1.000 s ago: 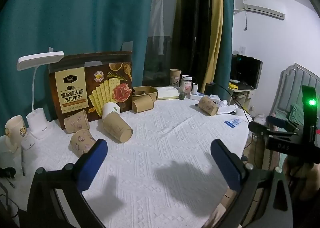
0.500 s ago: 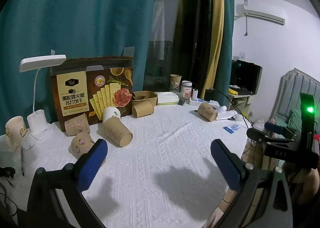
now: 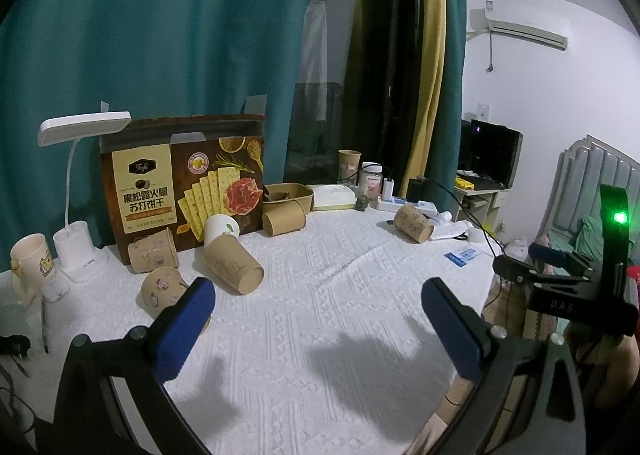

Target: Flip cup upright

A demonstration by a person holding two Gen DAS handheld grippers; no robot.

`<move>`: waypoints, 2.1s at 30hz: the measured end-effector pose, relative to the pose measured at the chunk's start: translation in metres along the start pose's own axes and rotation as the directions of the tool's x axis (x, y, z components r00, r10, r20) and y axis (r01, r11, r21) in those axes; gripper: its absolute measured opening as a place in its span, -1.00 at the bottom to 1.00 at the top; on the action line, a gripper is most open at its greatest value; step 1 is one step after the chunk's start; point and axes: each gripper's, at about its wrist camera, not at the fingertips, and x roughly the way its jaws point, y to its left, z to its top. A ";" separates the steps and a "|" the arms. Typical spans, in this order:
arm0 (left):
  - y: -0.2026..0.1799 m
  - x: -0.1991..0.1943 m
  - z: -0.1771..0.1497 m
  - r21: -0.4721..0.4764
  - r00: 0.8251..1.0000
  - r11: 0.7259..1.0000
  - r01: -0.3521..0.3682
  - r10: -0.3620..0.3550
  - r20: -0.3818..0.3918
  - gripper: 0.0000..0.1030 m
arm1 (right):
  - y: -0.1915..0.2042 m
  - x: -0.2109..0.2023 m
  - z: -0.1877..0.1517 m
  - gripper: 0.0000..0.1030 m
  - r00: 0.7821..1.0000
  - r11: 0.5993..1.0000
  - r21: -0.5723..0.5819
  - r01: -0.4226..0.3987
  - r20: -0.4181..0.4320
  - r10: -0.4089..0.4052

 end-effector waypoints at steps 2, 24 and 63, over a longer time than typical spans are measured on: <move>-0.001 0.000 0.000 0.004 1.000 1.000 0.002 -0.002 -0.002 0.99 | 0.000 0.000 0.000 0.76 1.000 1.000 0.000 -0.001 0.000 0.001; 0.002 0.001 0.000 0.000 1.000 1.000 0.015 -0.015 -0.007 0.99 | 0.001 0.000 0.000 0.76 1.000 1.000 -0.001 0.000 0.002 0.000; 0.006 0.109 0.019 0.120 0.972 0.993 -0.005 0.033 -0.231 1.00 | -0.036 0.119 0.014 0.76 0.982 0.999 0.031 -0.044 -0.182 0.049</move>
